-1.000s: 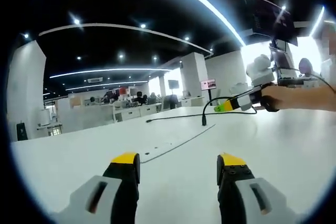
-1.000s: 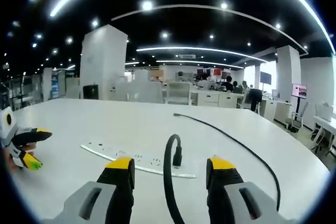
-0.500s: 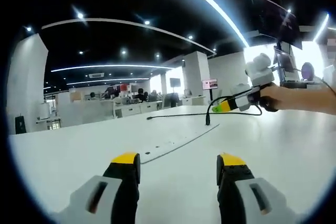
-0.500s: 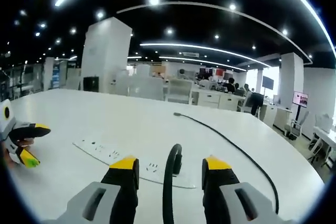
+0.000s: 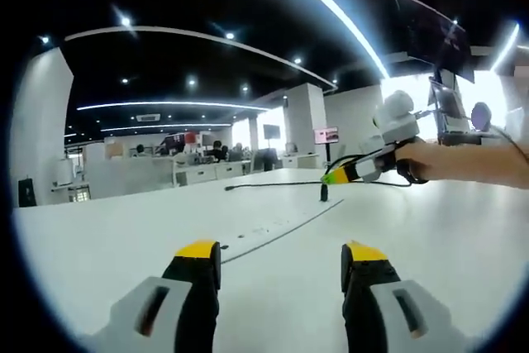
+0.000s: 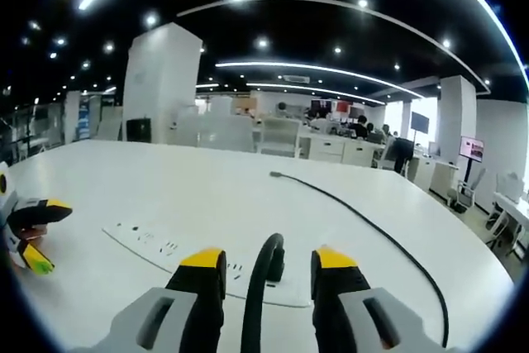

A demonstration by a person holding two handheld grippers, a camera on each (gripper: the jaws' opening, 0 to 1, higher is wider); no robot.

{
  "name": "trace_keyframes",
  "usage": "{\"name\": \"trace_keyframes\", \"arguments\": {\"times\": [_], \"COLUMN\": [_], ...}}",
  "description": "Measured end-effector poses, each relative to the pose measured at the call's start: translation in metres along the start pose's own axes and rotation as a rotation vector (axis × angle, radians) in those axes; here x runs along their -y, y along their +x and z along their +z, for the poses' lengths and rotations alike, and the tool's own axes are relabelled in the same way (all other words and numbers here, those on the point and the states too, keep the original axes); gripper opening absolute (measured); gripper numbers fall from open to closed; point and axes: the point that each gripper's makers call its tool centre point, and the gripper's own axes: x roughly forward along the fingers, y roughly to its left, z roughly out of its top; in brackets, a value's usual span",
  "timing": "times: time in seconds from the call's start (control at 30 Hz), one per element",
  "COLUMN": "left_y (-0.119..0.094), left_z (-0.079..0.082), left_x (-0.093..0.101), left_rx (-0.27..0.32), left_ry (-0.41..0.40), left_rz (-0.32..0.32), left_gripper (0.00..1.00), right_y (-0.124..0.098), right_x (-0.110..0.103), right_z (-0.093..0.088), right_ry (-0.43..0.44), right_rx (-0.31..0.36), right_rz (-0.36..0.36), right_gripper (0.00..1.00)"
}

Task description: Locate the USB plug end of the data cable currently connected to the USB port on the desk. Grip the plug, withdraw it from the port, and place it onto the desktop.

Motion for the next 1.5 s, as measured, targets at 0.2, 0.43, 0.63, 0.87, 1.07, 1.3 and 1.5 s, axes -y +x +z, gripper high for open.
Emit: {"name": "trace_keyframes", "arguments": {"times": [0.2, 0.43, 0.63, 0.87, 1.07, 1.3, 1.5], "left_y": [0.001, -0.001, -0.002, -0.002, -0.002, -0.001, 0.001], "left_z": [-0.001, -0.001, 0.000, 0.000, 0.000, 0.000, -0.005], "left_x": [0.003, 0.003, 0.004, 0.004, 0.002, 0.001, 0.003], "left_rx": [-0.005, 0.000, 0.004, 0.008, 0.009, 0.006, -0.024], "left_ry": [0.000, -0.023, -0.033, -0.033, -0.037, -0.035, 0.016], "left_rz": [-0.009, -0.015, -0.027, -0.037, -0.038, -0.036, -0.029], "left_gripper": [0.59, 0.58, 0.58, 0.58, 0.58, 0.58, 0.58], "right_y": [0.003, 0.008, 0.016, 0.023, 0.021, 0.024, 0.031], "right_x": [-0.001, -0.005, -0.004, 0.002, 0.002, 0.002, 0.001], "right_z": [0.000, -0.002, -0.004, 0.000, 0.002, 0.003, 0.005], "right_ry": [-0.014, -0.006, 0.002, 0.011, 0.021, 0.035, 0.067], "right_rx": [0.004, 0.010, 0.007, 0.017, 0.036, 0.054, 0.065], "right_rz": [-0.007, -0.010, -0.026, -0.052, -0.066, -0.078, -0.064], "right_gripper": [0.39, 0.36, 0.32, 0.28, 0.25, 0.22, 0.20]}}
